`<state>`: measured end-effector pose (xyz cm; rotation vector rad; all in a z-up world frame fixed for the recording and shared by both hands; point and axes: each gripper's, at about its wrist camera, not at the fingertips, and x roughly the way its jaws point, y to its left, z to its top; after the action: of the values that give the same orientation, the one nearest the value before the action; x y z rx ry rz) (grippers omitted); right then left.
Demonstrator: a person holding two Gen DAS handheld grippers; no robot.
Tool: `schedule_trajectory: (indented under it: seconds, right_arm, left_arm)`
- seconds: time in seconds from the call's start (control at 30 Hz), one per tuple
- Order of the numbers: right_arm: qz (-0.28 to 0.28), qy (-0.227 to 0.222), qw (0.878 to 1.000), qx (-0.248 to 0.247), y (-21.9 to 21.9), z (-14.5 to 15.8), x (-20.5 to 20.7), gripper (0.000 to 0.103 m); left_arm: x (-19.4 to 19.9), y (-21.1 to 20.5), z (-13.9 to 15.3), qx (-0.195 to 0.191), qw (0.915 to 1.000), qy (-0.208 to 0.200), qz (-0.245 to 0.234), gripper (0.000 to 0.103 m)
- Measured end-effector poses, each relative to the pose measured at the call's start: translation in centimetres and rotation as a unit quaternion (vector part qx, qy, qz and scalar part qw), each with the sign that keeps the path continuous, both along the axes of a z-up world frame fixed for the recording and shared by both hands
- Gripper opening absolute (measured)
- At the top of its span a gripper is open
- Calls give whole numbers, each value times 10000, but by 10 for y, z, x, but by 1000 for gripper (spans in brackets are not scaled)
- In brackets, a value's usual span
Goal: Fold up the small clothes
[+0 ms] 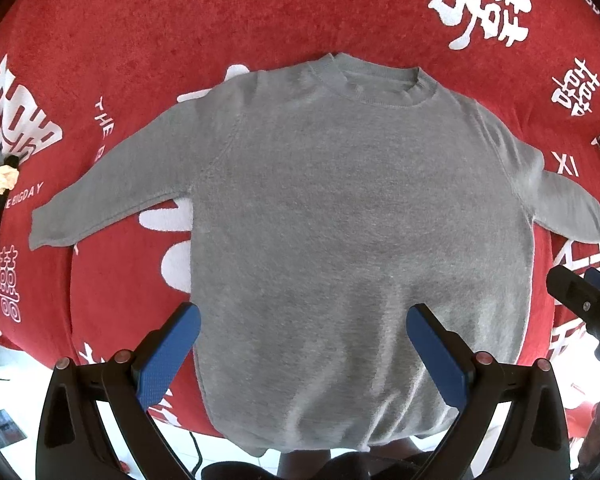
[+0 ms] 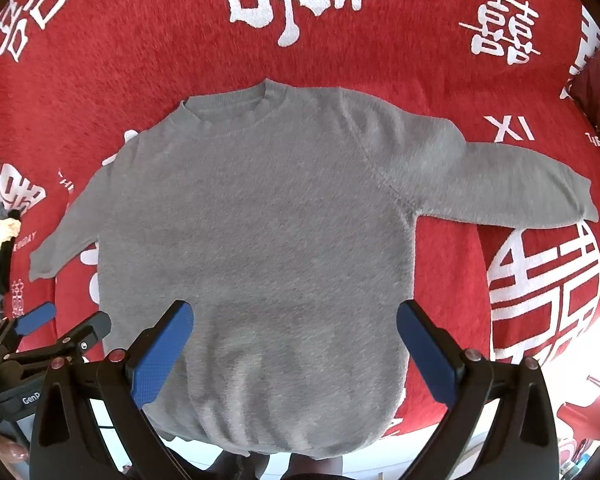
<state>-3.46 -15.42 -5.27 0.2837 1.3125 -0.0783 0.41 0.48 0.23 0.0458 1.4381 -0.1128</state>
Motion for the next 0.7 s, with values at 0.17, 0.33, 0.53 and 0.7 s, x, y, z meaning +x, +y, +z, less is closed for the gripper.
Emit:
schedule_trajectory:
  seconds: [0.17,0.33,0.53,0.7]
  right_arm:
    - [-30,34,10000,-24,4,-1,2,102]
    - [-22,109,9999,-95,10,-6,4,102]
    - [-9,259,9996,-144,17,-16,7,102]
    - [34,413,9988,-249,21,-21,9,102]
  left_arm:
    - [3,3,-3,119,9998,145,-67,103]
    - [5,7,-7,188,9997,92,-144,103]
    - [7,10,-16,261,9993,209,-172,103]
    - [8,8,-19,257,9993,154,-236,103]
